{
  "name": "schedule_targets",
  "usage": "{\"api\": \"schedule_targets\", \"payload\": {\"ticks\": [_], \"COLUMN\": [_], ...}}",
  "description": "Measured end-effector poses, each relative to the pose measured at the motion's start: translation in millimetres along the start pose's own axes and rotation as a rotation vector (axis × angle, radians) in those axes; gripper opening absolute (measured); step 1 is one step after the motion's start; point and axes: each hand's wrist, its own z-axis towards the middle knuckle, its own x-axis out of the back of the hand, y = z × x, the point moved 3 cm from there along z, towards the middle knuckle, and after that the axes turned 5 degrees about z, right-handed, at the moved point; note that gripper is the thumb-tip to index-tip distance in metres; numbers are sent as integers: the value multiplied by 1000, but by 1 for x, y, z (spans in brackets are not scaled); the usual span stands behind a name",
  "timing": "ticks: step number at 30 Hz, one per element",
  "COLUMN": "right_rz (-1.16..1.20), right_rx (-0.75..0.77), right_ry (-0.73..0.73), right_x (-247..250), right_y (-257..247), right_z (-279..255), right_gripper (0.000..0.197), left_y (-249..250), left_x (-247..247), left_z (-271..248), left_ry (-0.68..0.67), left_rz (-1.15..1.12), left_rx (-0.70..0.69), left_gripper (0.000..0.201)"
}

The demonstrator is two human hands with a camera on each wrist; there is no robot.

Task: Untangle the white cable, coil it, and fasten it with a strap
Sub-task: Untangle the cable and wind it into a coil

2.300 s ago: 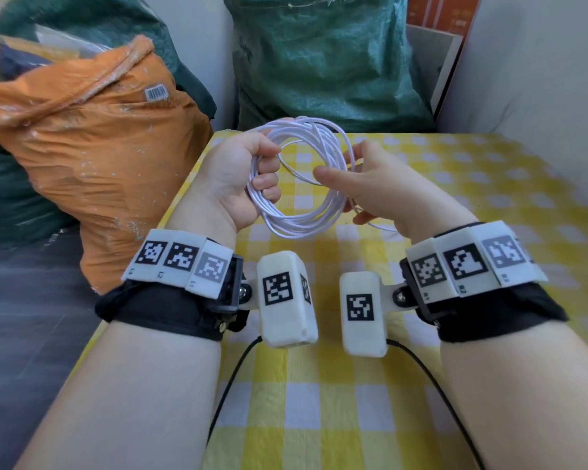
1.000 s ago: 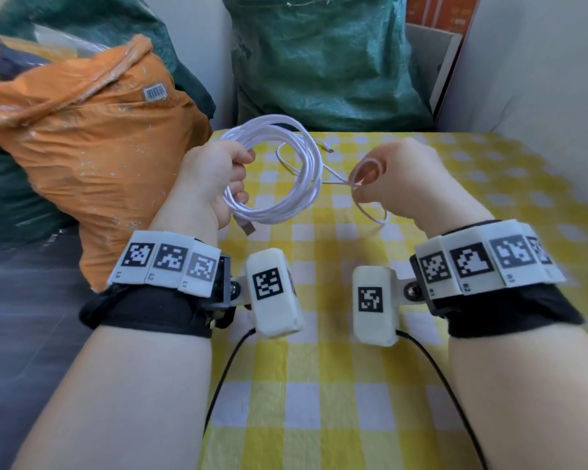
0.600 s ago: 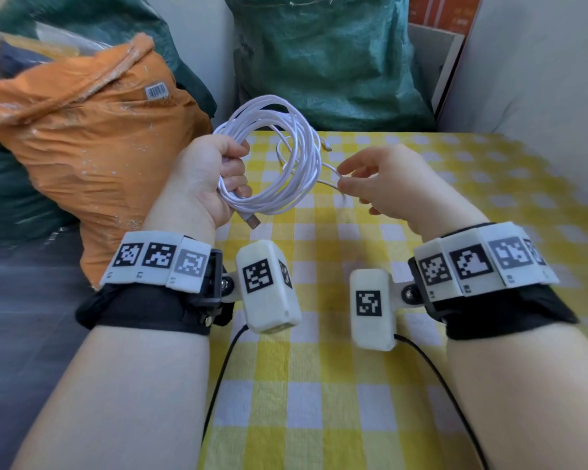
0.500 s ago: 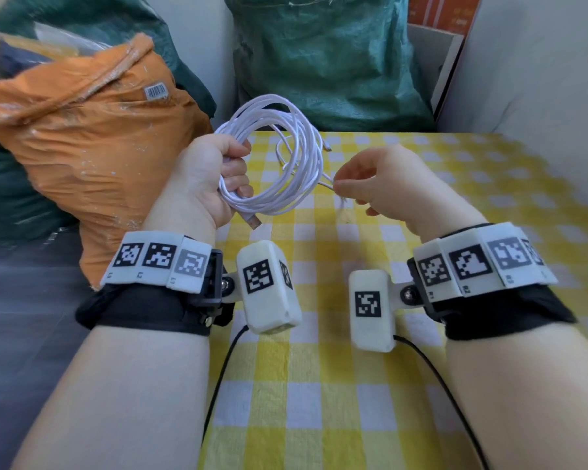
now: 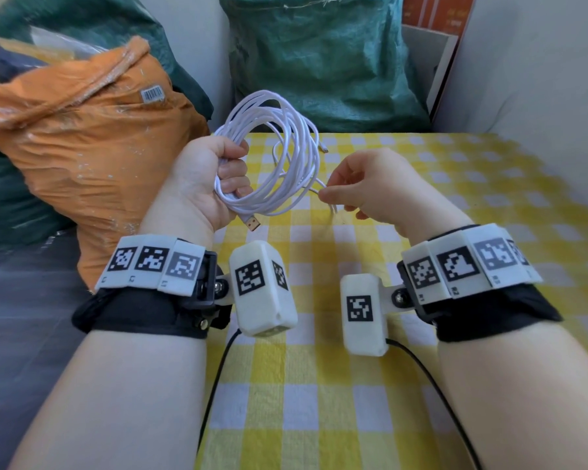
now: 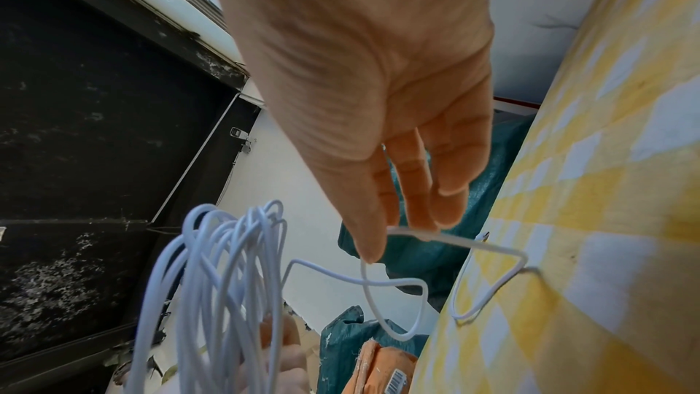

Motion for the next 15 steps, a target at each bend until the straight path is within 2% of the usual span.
{"api": "schedule_targets", "payload": {"ticks": [3, 7, 9, 13, 15], "right_rz": [39, 117, 185, 253, 279], "right_rx": [-3, -26, -23, -16, -28], "right_ry": [17, 120, 185, 314, 378], "right_x": [-3, 1, 6, 14, 17], "right_y": [0, 1, 0, 1, 3], "right_z": [0, 1, 0, 0, 1], "right_gripper": [20, 18, 17, 28, 22], "left_y": [-1, -2, -1, -3, -5], "left_x": [-2, -1, 4, 19, 29], "left_z": [0, 2, 4, 15, 20], "left_ry": [-17, -2, 43, 191, 279], "left_rz": [-5, -52, -83, -146, -180], "left_rx": [9, 11, -9, -17, 2], "left_gripper": [25, 25, 24, 24, 21]}}
